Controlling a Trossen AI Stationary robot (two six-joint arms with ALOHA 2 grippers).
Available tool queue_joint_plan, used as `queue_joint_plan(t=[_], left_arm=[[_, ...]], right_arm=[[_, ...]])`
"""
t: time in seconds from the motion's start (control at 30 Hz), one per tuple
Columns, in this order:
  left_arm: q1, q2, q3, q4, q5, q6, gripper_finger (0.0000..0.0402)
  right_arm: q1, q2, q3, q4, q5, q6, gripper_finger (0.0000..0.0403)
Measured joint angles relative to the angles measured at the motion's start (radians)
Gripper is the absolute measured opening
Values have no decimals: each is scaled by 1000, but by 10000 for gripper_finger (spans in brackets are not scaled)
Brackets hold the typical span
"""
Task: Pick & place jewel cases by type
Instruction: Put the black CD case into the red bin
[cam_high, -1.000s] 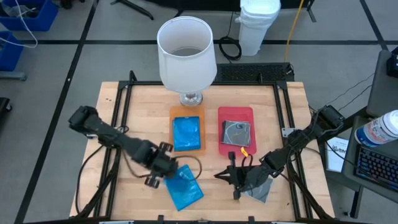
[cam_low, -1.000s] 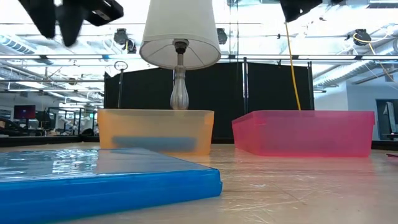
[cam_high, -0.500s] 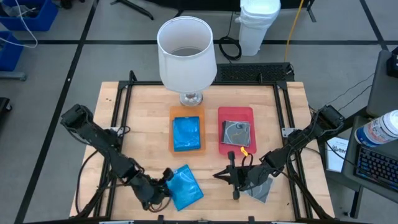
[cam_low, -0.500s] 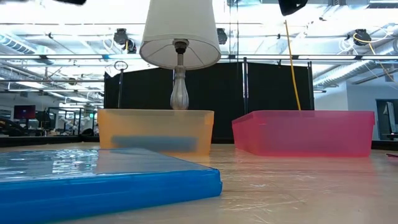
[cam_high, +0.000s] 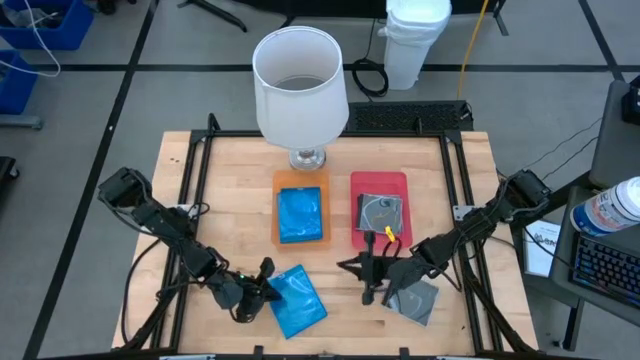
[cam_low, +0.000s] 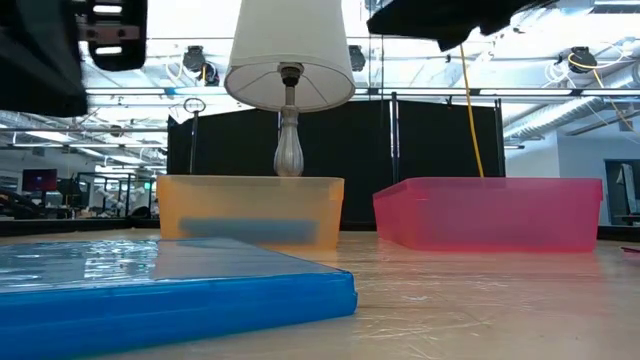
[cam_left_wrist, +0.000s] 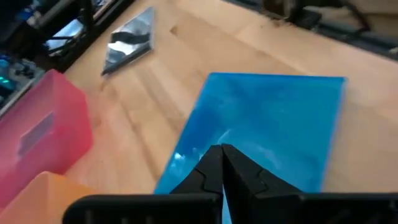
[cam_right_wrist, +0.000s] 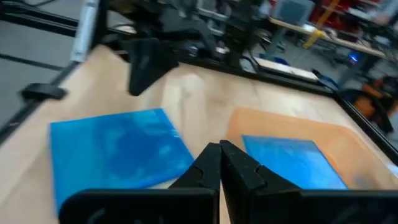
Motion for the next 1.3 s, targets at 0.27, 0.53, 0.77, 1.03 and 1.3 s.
queue_joint_plan(t=[0.27, 0.53, 0.77, 1.03, 1.3], left_arm=[[53, 0, 0, -15, -31, 1, 4], [118, 0, 0, 44, 0, -55, 15], [126, 0, 1, 108, -20, -170, 15], [106, 0, 47, 114, -26, -173, 14], [107, 0, 47, 110, -21, -139, 19]], right_arm=[[-34, 0, -40, -34, -4, 38, 0], [-68, 0, -133, 95, -8, 111, 0], [-43, 0, -149, 138, -9, 135, 0], [14, 0, -149, 162, -10, 89, 0], [22, 0, -149, 162, -10, 36, 0]])
